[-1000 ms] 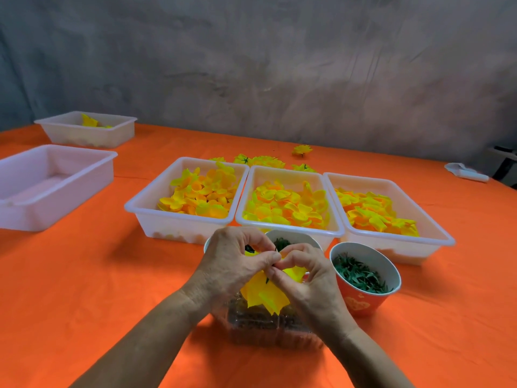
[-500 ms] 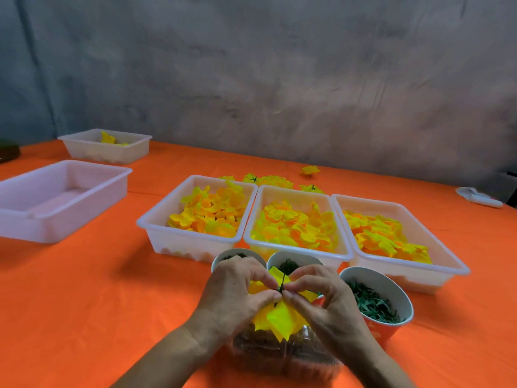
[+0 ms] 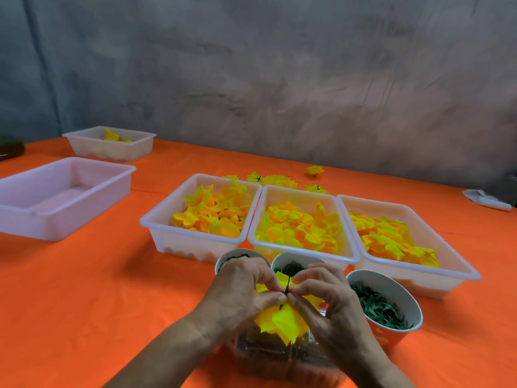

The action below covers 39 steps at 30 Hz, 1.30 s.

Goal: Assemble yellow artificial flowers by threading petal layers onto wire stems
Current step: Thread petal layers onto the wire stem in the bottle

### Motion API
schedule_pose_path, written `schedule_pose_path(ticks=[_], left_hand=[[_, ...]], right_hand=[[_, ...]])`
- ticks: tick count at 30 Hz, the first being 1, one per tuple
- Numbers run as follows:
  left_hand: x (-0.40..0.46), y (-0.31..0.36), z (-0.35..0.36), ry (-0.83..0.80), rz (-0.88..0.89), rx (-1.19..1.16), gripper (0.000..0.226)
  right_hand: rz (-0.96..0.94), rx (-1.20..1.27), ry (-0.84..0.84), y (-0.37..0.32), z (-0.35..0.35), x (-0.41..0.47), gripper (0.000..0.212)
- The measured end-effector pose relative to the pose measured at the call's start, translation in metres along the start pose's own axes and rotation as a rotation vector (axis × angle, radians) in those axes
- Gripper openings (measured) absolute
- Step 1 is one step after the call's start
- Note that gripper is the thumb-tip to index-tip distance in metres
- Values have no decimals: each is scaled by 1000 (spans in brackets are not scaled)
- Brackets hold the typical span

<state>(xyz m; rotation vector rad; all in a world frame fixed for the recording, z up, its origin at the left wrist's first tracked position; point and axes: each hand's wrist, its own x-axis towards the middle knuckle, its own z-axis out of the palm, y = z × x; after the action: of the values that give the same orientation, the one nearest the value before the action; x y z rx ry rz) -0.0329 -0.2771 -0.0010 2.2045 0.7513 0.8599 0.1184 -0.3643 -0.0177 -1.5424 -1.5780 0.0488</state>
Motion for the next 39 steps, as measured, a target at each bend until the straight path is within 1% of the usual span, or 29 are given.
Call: schedule_pose_path(ticks=[4,7,10,12,15,18,20,22,24,26,28,31,35,39], left_hand=[[8,9,-7,-78,-95,82,9],[12,14,-14,-162,-163,83,9],[10,13,-18,-199,-175,52,18],[9,11,-17,-181,-160,57,17],[9,9,-14,-153,-147,52,12],[8,6,-13,-155,-136,25,11],[7,7,-13,-145,-123,-7,11],[6,7,-13,-135,-128,-16,15],[7,5,-13,-127,-130,-15,22],[7,4,-12,-110,-119,-45,21],[4,4,-10,-85,-94,-82,23],[2,4,-6,-34,-66,-33,26],[3,4,-2,-2,-36,19,12],[2,2,1,35,11,28,7]], right_hand=[[95,59,-43,-10,-5,1,20],[150,72,-51,-15,-4,3,15],[172,55,-55,-17,0,4,11],[177,69,-38,-15,4,3,11],[159,104,38,-10,9,1,13],[143,119,53,-8,13,-2,11],[153,135,35,-8,12,-2,9],[185,154,2,-7,8,-1,9],[192,165,-50,-7,1,-1,16],[192,183,-87,-8,-6,-1,22],[216,200,-93,-8,-9,-3,19],[233,190,-79,-7,-7,-3,14],[205,160,-80,-6,-6,-2,20],[199,219,-52,-4,-3,-4,25]])
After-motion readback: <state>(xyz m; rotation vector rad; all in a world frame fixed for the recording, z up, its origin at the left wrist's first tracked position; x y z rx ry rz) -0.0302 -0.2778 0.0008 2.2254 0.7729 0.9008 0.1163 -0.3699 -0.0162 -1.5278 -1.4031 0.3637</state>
